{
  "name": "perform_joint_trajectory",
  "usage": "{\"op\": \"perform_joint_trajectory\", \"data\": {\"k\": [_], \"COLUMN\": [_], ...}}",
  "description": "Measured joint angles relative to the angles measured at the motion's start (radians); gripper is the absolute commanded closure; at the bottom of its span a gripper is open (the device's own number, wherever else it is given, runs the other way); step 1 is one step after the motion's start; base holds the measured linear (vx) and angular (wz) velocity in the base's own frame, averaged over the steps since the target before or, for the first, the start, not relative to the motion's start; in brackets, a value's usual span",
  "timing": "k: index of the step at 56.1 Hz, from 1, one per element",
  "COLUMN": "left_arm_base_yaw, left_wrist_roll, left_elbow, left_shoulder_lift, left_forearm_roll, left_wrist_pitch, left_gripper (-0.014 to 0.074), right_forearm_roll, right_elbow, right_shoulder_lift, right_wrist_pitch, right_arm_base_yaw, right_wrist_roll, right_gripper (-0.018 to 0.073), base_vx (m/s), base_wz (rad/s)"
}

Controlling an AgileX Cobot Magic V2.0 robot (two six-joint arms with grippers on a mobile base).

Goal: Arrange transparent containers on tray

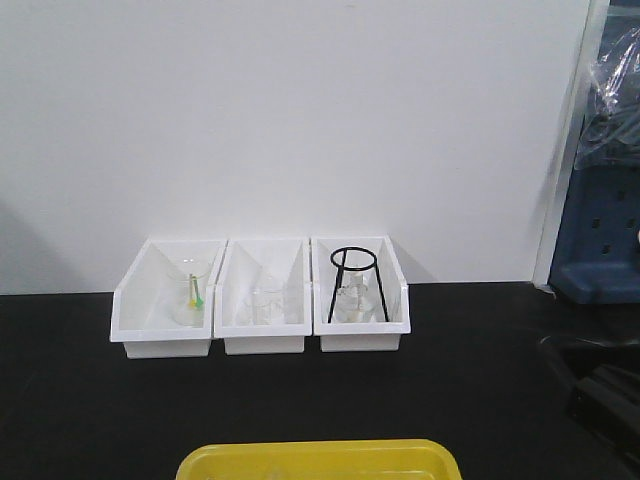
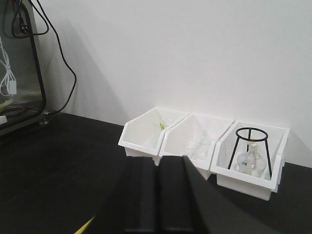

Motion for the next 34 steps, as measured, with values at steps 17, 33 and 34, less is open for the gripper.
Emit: {"op": "perform_joint_trajectory", "data": {"k": [17,33,34], "left_arm_base_yaw": [0.000,0.000,0.000], "left_wrist_roll": [0.000,0.000,0.000], "left_elbow": [0.000,0.000,0.000], "left_shoulder_lift": [0.000,0.000,0.000], "left_forearm_roll": [0.003,0.003,0.003], "left_wrist_pitch": [0.002,0.002,0.002], "left_gripper": [0.0597,0.0597,0.0597], "right_forearm_roll": [0.000,0.000,0.000], "right_elbow": [0.000,0.000,0.000], "right_shoulder_lift": [0.000,0.000,0.000], "right_wrist_pitch": [0.001,0.001,0.001], "right_arm_base_yaw": [0.000,0.000,0.000], "right_wrist_roll": [0.000,0.000,0.000], "right_gripper": [0.0572,0.0572,0.0572], "base_vx": [0.00,0.00,0.00], "base_wz": [0.00,0.00,0.00]}}
